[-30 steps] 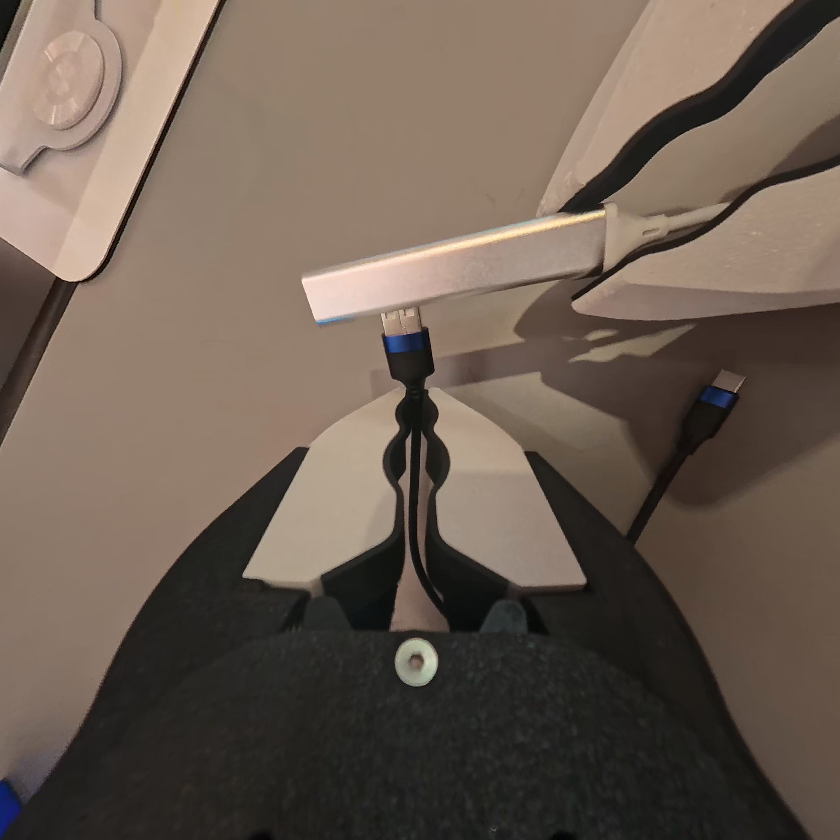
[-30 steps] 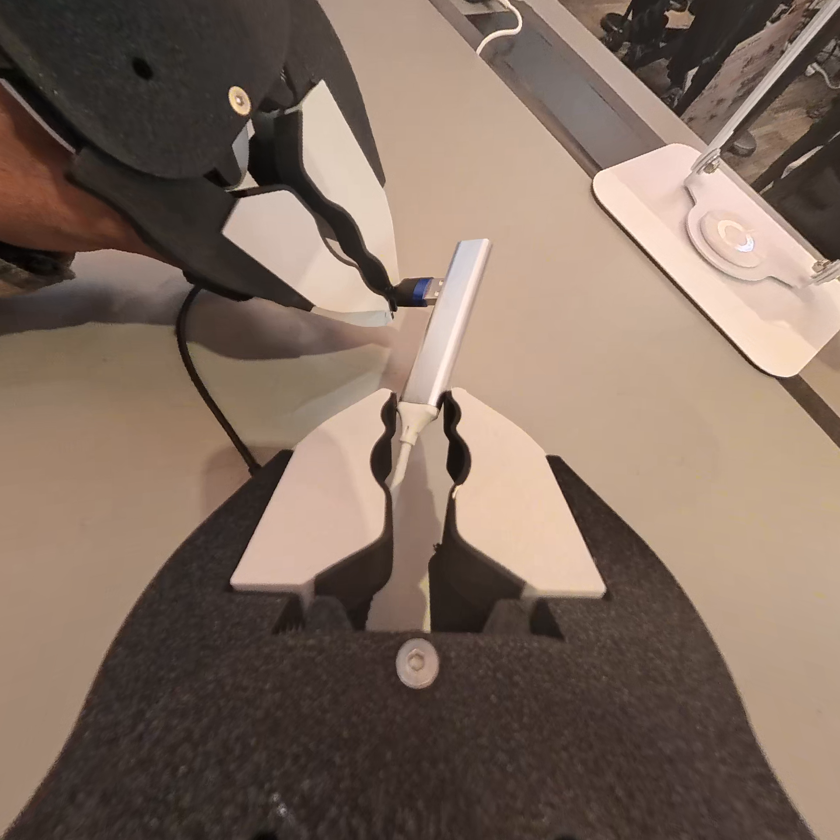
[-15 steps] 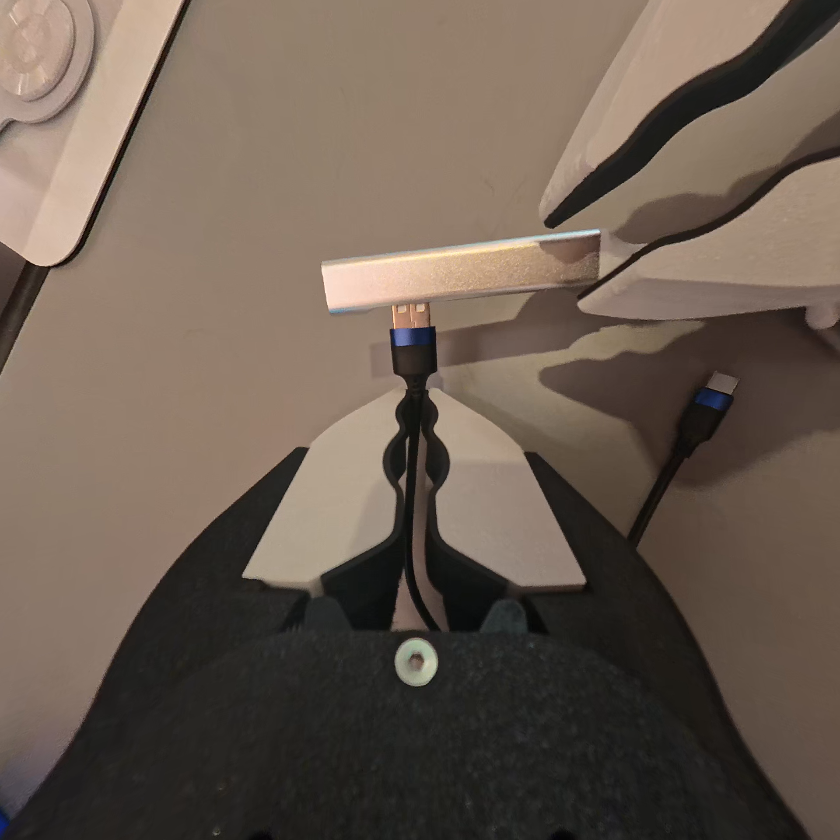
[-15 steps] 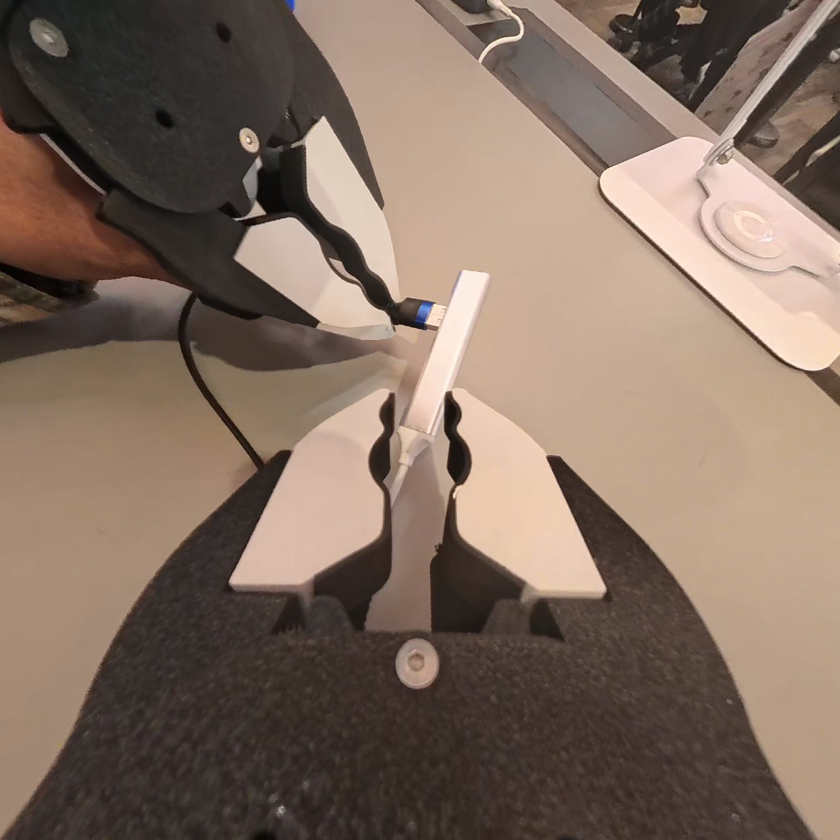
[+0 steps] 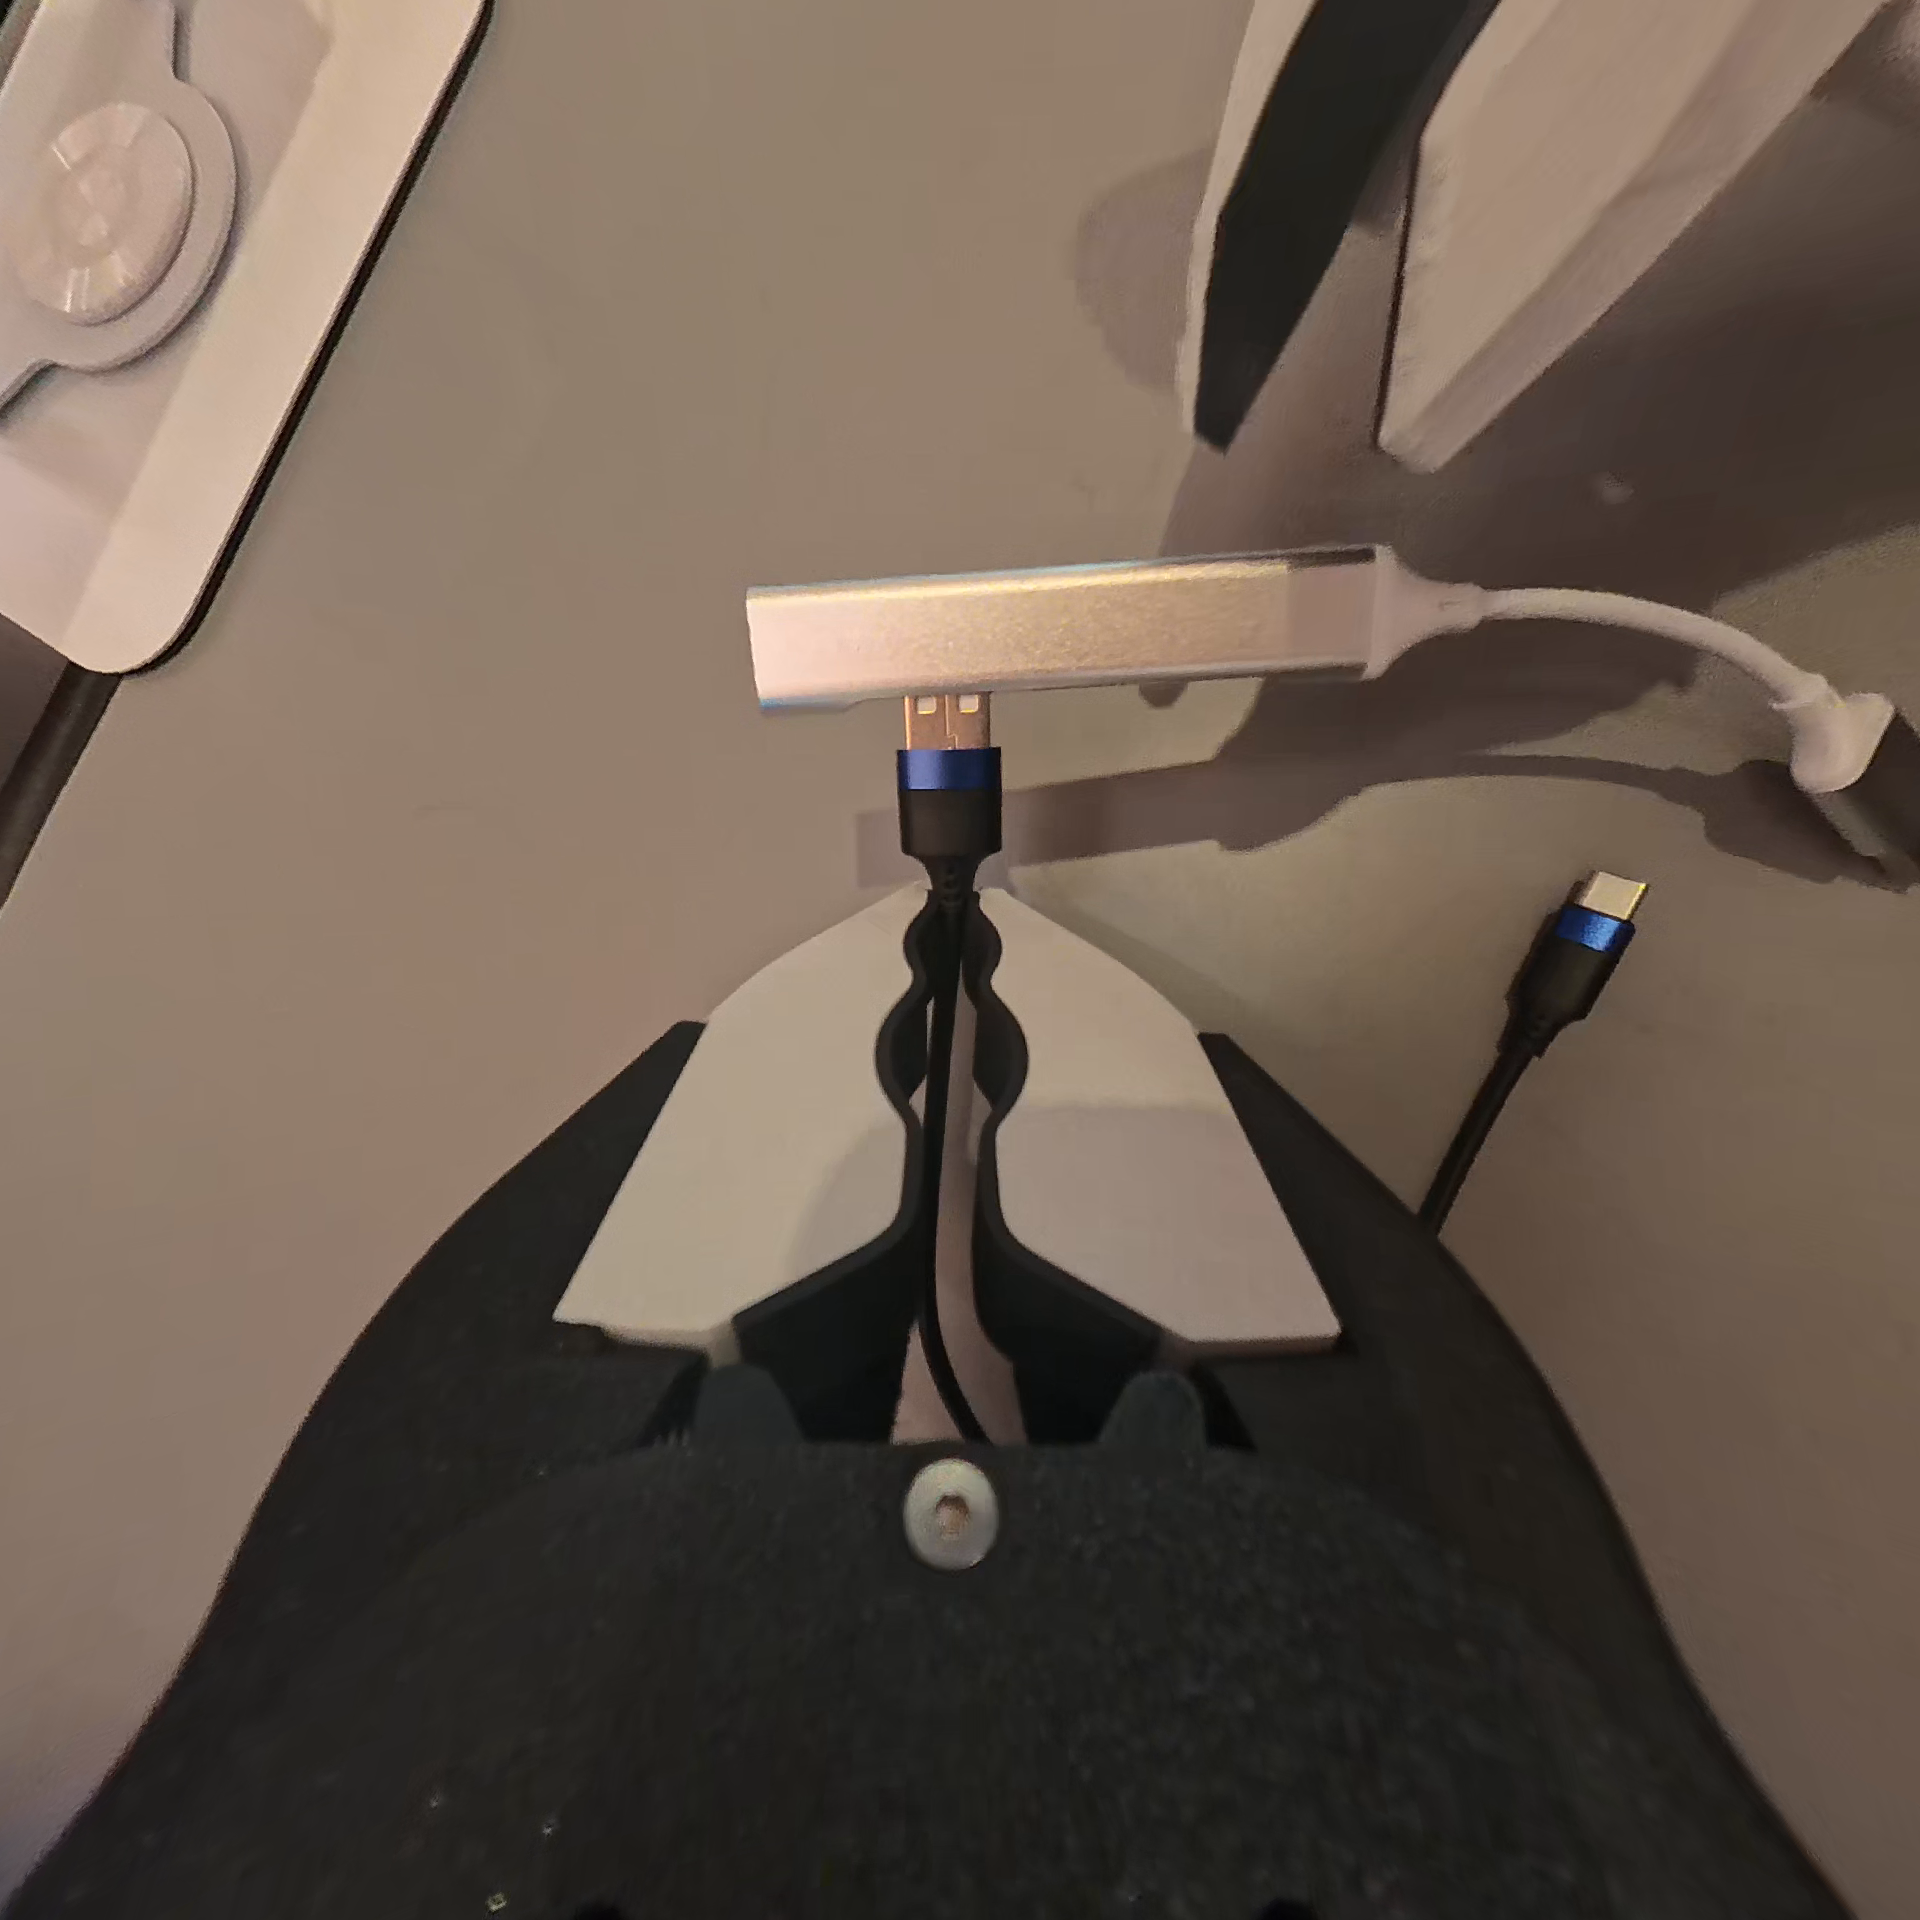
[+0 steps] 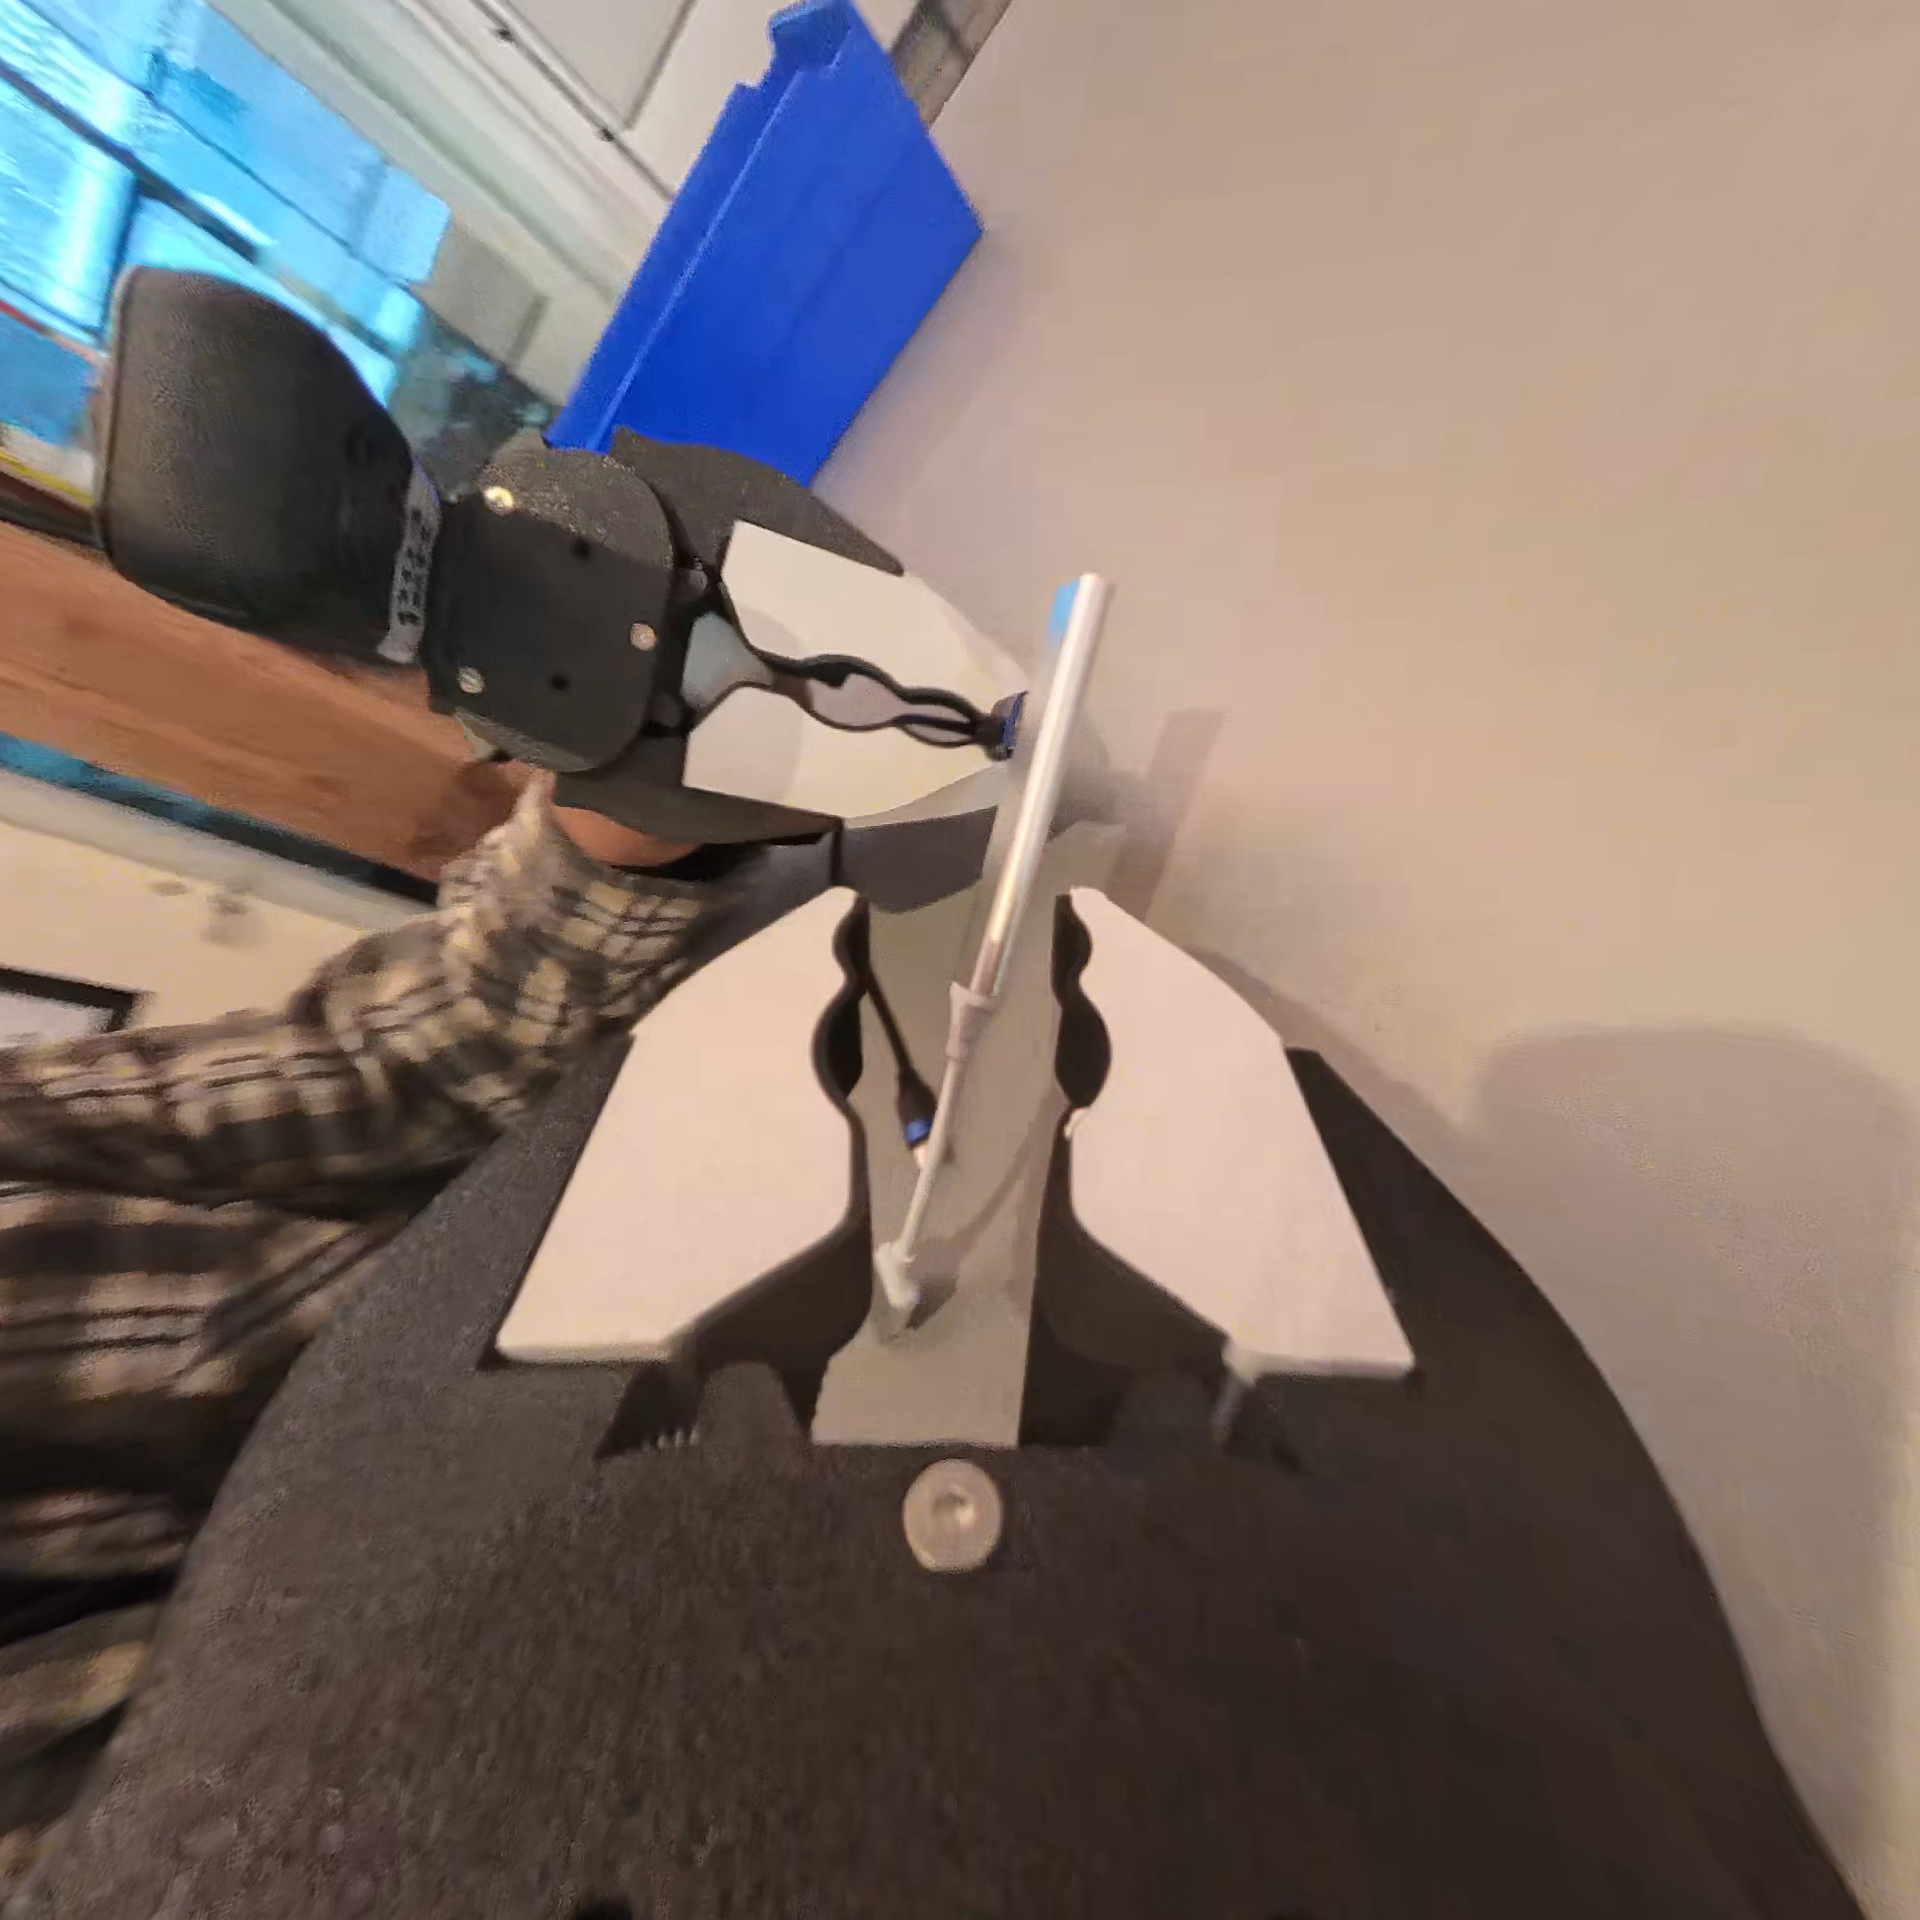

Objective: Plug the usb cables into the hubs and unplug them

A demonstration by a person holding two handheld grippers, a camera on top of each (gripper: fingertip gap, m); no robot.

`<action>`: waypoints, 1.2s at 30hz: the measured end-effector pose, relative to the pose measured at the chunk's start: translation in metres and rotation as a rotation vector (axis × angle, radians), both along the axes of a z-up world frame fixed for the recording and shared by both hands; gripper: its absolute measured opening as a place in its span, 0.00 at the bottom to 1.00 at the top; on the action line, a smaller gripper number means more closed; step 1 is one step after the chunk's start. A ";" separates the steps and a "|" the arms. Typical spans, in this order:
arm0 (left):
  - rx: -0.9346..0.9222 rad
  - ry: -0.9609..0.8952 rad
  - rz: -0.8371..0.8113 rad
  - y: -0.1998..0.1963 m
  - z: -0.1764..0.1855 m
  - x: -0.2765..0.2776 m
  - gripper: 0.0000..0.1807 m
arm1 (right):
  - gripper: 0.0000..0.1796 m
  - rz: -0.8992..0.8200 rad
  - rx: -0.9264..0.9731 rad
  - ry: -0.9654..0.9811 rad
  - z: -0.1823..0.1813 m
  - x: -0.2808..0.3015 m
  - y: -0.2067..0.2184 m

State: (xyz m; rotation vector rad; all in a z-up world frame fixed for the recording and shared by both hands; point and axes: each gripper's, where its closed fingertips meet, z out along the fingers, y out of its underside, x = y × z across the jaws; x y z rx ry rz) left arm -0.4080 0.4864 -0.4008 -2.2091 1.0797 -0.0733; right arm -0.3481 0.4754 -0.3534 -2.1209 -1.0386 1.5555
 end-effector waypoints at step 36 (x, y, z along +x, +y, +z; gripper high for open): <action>0.076 0.265 -0.340 -0.026 0.016 0.007 0.01 | 0.04 0.364 -0.203 -0.165 -0.008 -0.014 -0.044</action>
